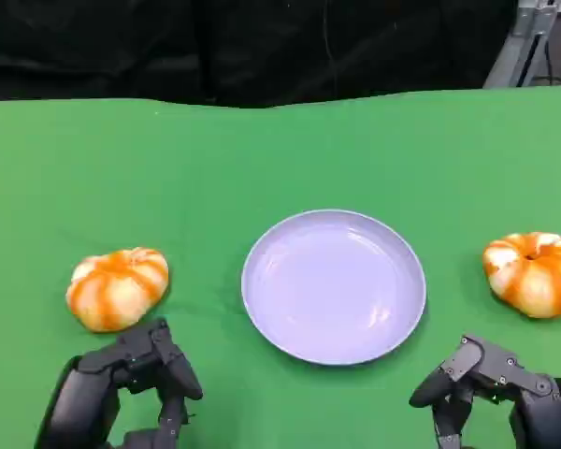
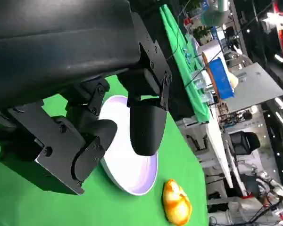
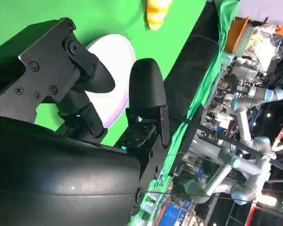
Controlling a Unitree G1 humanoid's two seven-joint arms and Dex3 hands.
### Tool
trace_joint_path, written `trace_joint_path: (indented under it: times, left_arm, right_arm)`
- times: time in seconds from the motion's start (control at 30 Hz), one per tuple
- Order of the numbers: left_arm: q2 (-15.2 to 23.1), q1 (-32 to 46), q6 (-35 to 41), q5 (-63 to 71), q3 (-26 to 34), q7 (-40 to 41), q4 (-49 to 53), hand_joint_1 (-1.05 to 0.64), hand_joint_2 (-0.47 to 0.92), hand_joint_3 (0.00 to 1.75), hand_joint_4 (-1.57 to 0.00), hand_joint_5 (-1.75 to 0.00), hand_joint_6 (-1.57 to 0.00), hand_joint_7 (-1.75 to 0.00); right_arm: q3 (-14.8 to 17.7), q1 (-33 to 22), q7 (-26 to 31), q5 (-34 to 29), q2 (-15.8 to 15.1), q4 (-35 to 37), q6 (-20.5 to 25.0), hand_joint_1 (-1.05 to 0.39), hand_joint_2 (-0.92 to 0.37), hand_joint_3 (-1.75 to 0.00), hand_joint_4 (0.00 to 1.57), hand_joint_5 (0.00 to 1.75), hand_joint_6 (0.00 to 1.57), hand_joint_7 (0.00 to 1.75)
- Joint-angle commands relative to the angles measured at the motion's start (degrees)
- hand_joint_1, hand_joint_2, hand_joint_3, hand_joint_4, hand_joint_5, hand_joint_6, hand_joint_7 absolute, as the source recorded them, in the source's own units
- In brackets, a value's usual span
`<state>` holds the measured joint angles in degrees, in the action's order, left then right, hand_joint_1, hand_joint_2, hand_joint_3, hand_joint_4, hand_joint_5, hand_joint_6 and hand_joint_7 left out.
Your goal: Grasp the bread from the table and place it into the plate.
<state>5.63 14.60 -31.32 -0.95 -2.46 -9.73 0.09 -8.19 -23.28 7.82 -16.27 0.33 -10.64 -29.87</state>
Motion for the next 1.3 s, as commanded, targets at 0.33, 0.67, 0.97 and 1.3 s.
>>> trace_joint_path:
  times: [0.33,0.67,0.97,1.3]
  left_arm:
    - [0.8,-0.6,-1.1,-0.2,1.0,-0.2,0.9,0.02,0.36,1.40,-0.80,-1.73,-0.77,-1.55]
    - [1.5,-1.1,1.8,-2.4,1.2,-1.1,-0.3,0.00,0.59,0.95,-0.72,-1.33,-0.74,-1.06]
    - [8.6,-5.5,14.2,16.1,2.6,2.3,-6.3,-0.35,0.92,0.08,-0.41,-0.45,-0.54,-0.06]
    - [15.2,-14.3,24.7,37.2,-0.7,4.4,-7.8,-0.55,0.92,0.03,-0.09,-0.27,-0.24,0.00]
  right_arm:
    - [0.1,-0.2,0.2,0.5,-0.1,-0.3,-0.1,0.08,-0.34,-1.37,0.88,1.74,0.81,1.36]
    - [0.0,-0.4,0.4,-0.1,0.1,-0.6,0.0,0.07,-0.34,-1.38,0.89,1.73,0.81,1.36]
    - [-0.8,0.2,0.3,-0.1,1.0,-0.3,0.7,0.10,-0.34,-1.39,0.89,1.75,0.81,1.37]
    - [-0.6,0.4,0.0,0.6,0.6,-0.1,0.8,0.09,-0.34,-1.38,0.88,1.75,0.80,1.37]
